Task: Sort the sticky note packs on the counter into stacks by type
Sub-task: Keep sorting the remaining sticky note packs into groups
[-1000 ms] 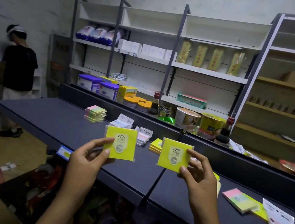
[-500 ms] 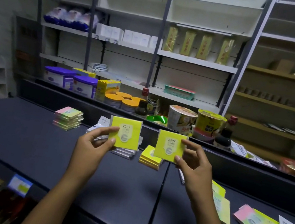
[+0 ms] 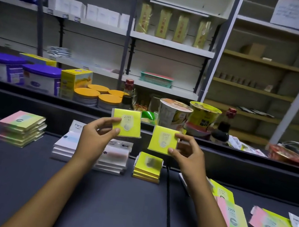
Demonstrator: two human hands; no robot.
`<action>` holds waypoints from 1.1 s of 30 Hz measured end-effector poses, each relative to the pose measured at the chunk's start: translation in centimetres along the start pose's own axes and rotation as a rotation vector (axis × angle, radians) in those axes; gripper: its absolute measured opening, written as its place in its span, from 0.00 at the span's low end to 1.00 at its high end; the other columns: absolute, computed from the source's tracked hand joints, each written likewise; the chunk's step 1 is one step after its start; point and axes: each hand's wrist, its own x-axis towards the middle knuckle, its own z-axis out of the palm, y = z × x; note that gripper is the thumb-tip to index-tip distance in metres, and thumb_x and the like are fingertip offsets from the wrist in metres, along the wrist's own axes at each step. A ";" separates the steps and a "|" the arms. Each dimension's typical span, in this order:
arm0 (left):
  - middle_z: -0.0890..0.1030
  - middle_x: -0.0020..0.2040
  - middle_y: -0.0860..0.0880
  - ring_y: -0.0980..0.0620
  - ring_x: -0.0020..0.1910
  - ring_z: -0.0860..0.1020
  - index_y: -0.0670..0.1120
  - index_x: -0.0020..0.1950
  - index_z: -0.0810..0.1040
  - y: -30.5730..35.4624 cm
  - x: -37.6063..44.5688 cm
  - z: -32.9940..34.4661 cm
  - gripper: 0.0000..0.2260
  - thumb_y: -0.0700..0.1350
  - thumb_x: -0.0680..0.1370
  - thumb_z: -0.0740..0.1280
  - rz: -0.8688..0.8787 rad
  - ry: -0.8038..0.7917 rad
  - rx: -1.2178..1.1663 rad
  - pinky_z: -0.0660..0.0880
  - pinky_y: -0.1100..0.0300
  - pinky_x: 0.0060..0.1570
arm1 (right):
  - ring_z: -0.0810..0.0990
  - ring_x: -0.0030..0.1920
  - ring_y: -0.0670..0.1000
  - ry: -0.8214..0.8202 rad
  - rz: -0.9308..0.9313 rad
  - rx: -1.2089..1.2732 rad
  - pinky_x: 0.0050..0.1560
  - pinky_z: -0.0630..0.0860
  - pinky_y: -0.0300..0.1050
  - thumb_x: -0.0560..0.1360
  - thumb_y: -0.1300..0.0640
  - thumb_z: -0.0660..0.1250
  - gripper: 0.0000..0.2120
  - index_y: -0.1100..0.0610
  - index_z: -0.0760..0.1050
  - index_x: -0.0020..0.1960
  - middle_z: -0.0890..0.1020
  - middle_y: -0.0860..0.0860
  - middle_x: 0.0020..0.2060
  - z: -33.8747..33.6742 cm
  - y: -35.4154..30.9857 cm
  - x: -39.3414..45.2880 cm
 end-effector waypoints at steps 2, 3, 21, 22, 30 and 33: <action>0.86 0.50 0.53 0.55 0.50 0.84 0.51 0.54 0.83 -0.3 0.7 -0.2 0.14 0.33 0.76 0.71 0.015 -0.009 -0.011 0.79 0.67 0.44 | 0.84 0.51 0.55 0.003 0.028 0.012 0.49 0.84 0.47 0.72 0.65 0.76 0.19 0.47 0.79 0.57 0.84 0.56 0.50 -0.1 0.6 0.2; 0.86 0.51 0.53 0.56 0.50 0.84 0.51 0.54 0.83 -0.5 0.9 -0.2 0.14 0.34 0.76 0.71 0.019 -0.014 -0.013 0.79 0.67 0.44 | 0.84 0.51 0.56 -0.003 0.041 0.028 0.50 0.83 0.49 0.71 0.66 0.76 0.19 0.49 0.79 0.58 0.84 0.58 0.50 0.0 0.8 0.2; 0.84 0.53 0.54 0.62 0.51 0.82 0.52 0.56 0.82 -1.6 0.6 0.1 0.13 0.36 0.76 0.71 -0.028 -0.063 0.024 0.78 0.71 0.44 | 0.80 0.45 0.47 -0.196 0.104 -0.351 0.50 0.77 0.45 0.72 0.53 0.77 0.14 0.45 0.81 0.56 0.83 0.50 0.43 0.9 3.4 -0.5; 0.84 0.53 0.54 0.61 0.51 0.82 0.52 0.56 0.82 -1.6 0.6 0.1 0.13 0.36 0.76 0.71 -0.038 -0.061 0.018 0.78 0.70 0.44 | 0.80 0.45 0.47 -0.200 0.102 -0.387 0.49 0.77 0.45 0.72 0.53 0.76 0.14 0.46 0.81 0.57 0.83 0.50 0.43 0.9 3.4 -0.6; 0.85 0.54 0.52 0.57 0.52 0.83 0.51 0.57 0.83 -2.0 0.2 0.3 0.13 0.37 0.76 0.71 -0.082 -0.094 0.029 0.81 0.65 0.47 | 0.75 0.45 0.43 -0.243 0.068 -0.595 0.43 0.68 0.30 0.75 0.50 0.73 0.15 0.45 0.80 0.61 0.75 0.47 0.46 1.1 2.8 -1.3; 0.84 0.53 0.53 0.58 0.51 0.83 0.51 0.57 0.83 -2.1 -0.1 0.7 0.13 0.36 0.76 0.71 -0.068 -0.119 0.068 0.80 0.66 0.44 | 0.76 0.44 0.43 -0.164 0.003 -0.630 0.44 0.70 0.29 0.74 0.50 0.74 0.13 0.47 0.80 0.59 0.76 0.48 0.46 0.5 2.7 -1.0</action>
